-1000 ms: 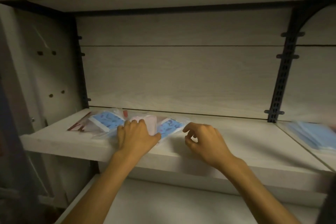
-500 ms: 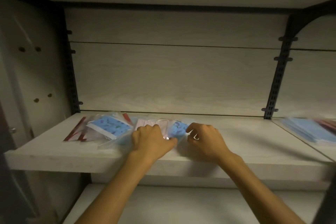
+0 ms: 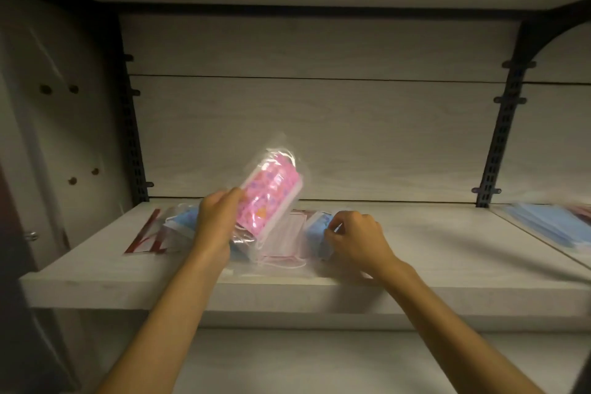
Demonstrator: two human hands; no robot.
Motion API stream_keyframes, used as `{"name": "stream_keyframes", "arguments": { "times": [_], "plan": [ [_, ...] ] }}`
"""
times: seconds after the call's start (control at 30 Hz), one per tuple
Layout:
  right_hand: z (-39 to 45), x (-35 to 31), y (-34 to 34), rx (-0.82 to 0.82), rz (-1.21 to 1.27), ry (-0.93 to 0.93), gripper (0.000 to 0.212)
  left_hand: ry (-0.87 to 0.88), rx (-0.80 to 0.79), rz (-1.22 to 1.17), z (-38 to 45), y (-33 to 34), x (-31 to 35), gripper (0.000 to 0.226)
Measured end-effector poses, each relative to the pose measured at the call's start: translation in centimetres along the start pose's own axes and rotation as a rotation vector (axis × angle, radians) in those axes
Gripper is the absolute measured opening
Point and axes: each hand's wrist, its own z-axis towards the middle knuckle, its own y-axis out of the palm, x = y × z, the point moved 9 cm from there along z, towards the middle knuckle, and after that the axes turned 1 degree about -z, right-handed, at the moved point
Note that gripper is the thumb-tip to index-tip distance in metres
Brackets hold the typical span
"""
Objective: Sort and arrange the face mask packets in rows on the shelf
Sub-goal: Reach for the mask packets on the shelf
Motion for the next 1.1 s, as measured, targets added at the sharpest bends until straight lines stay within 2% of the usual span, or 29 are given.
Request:
{"name": "stream_keyframes", "arguments": {
  "times": [0.07,0.17,0.3,0.4,0.47,0.6,0.67,0.7,0.73,0.8,0.87,0.93,1.0,1.1],
  "plan": [
    [0.4,-0.3,1.0,-0.041,-0.036,0.045,0.038,-0.027,-0.002,-0.053,0.3,-1.1,-0.4,0.017],
    [0.5,-0.8,2.4,-0.114,-0.113,0.123,0.068,-0.074,-0.015,0.024,0.7,-2.8,-1.8,0.018],
    [0.5,-2.1,3.4,-0.179,-0.219,0.146,0.090,-0.179,-0.073,0.056,0.6,-3.8,-3.9,0.025],
    [0.9,-1.8,3.8,-0.202,-0.222,0.180,0.084,-0.213,-0.071,0.063,0.9,-4.3,-4.1,0.027],
    [1.1,-1.3,3.6,-0.222,-0.170,0.208,0.070,-0.223,-0.062,0.114,1.3,-4.6,-4.2,0.022],
    [1.3,-0.1,3.2,-0.244,0.245,0.284,0.034,-0.262,-0.078,0.094,1.7,-4.8,-4.9,0.023],
    [1.7,0.3,1.7,-0.149,0.401,0.297,0.019,-0.243,-0.090,0.051,1.9,-4.9,-5.0,0.035],
    [2.2,0.3,0.4,-0.071,0.426,0.279,0.019,-0.231,-0.087,0.023,2.0,-5.0,-5.1,0.048],
    [2.7,0.1,-1.0,0.013,0.403,0.242,0.021,-0.217,-0.076,-0.006,2.0,-5.2,-5.1,0.061],
    [3.3,-1.3,-4.4,0.194,0.244,0.126,0.029,-0.167,-0.054,0.014,2.2,-5.5,-4.7,0.070],
    [3.0,-3.9,-7.2,0.355,0.061,-0.010,0.037,-0.124,-0.067,0.054,2.2,-5.4,-4.5,0.062],
    [2.4,-7.0,-8.0,0.407,-0.132,-0.145,0.040,-0.118,-0.099,0.072,2.2,-5.1,-4.6,0.052],
    [1.9,-9.3,-6.4,0.310,-0.292,-0.239,0.040,-0.123,-0.109,0.096,2.1,-5.1,-4.6,0.048],
    [1.3,-9.5,-1.1,0.009,-0.408,-0.238,0.029,-0.122,-0.114,0.100,2.3,-5.1,-4.7,0.047]
  ]
}}
